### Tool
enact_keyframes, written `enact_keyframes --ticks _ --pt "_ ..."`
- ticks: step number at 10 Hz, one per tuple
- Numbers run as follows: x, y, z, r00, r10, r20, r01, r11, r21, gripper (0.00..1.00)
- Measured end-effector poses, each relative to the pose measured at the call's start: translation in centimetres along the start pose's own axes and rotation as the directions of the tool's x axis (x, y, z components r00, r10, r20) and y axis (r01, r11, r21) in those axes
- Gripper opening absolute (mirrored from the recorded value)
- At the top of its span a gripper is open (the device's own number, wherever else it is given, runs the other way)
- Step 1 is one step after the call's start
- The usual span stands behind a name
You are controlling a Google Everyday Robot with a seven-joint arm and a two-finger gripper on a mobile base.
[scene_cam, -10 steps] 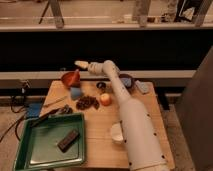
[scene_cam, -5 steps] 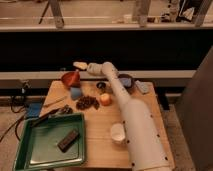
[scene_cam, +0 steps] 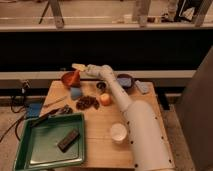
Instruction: Place pepper in metal cup
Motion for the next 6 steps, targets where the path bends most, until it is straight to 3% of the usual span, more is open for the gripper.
enact_keyframes --ticks 6 --pt "-0.16 -0.35 0.67 0.994 -0.070 0.079 0.070 0.998 0.001 0.80"
